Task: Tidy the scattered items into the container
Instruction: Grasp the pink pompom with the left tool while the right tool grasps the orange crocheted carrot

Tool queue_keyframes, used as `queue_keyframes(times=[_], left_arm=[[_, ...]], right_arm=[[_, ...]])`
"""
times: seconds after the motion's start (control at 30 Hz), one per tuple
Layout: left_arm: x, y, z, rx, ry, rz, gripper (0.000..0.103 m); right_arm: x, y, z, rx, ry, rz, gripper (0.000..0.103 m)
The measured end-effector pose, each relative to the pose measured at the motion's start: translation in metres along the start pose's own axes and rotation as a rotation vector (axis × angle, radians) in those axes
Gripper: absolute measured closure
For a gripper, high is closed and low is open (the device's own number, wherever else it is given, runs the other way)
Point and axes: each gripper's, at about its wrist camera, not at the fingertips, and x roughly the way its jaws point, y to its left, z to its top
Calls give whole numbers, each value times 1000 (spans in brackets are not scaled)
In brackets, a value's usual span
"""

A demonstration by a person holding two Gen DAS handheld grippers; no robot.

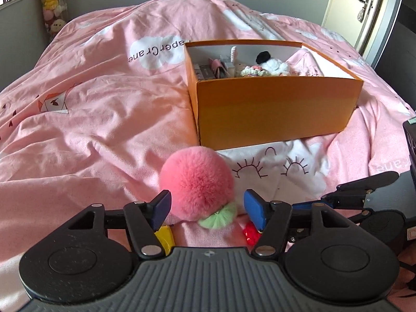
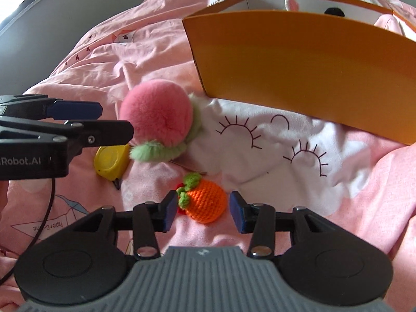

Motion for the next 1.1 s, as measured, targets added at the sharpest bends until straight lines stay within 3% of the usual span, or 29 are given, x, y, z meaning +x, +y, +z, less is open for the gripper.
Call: queue_keyframes(times=[0.57,0.77,1.1], left_arm=[[63,19,15,-119,97,-15,30],[76,29,15,-178,108,-13,44],[71,34,11,-218,82,-24,52]], right_arm=[[39,-21,13,66,81,104,55],[42,-26,15,82,86,125,55],[35,-21,14,54,78,108,56]])
